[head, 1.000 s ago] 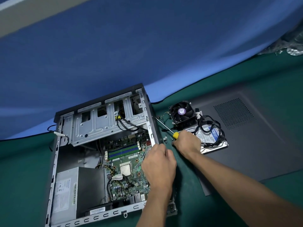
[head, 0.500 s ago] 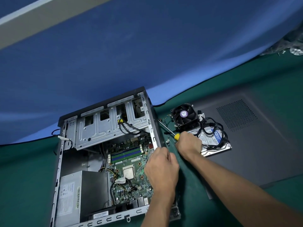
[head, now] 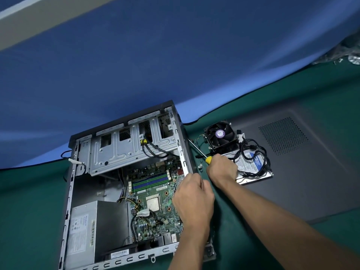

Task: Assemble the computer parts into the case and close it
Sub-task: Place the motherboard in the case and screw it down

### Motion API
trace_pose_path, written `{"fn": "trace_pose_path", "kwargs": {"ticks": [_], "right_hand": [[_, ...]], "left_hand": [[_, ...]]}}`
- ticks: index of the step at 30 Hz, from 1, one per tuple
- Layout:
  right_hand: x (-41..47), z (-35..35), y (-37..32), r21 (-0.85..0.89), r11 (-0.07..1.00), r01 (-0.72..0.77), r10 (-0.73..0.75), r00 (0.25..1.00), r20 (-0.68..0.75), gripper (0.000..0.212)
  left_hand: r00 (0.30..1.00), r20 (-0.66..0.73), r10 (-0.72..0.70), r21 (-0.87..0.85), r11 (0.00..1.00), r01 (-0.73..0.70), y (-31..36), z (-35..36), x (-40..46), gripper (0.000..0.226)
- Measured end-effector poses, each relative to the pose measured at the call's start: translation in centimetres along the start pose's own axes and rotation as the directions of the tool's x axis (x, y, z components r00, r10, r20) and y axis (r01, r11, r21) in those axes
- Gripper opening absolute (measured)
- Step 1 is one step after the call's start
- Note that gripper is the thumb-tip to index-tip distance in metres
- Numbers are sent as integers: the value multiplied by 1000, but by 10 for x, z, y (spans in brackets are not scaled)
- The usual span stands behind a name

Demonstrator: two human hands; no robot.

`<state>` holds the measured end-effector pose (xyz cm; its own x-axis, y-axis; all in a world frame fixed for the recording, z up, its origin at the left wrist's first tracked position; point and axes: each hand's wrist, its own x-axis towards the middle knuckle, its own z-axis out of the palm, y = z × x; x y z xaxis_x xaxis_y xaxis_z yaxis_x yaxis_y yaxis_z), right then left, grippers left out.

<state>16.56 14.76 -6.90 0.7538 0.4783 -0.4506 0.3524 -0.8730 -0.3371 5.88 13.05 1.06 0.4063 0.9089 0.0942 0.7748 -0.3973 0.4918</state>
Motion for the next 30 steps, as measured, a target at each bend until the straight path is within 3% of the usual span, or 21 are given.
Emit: {"fn": "trace_pose_path", "kwargs": {"ticks": [13, 22, 30], "right_hand": [[-3, -13, 19, -84, 996, 6, -1, 999, 54, 7], [-8, -5, 5, 6, 998, -55, 54, 998, 35, 15], [-11, 3, 5, -164, 981, 100, -101, 995, -1, 19]], "left_hand": [[999, -12, 41, 32, 999, -40, 1, -2, 0, 37], [999, -29, 23, 18, 1000, -23, 1, -2, 0, 38], [999, -29, 29, 8, 1000, -28, -2, -1, 1, 37]]}}
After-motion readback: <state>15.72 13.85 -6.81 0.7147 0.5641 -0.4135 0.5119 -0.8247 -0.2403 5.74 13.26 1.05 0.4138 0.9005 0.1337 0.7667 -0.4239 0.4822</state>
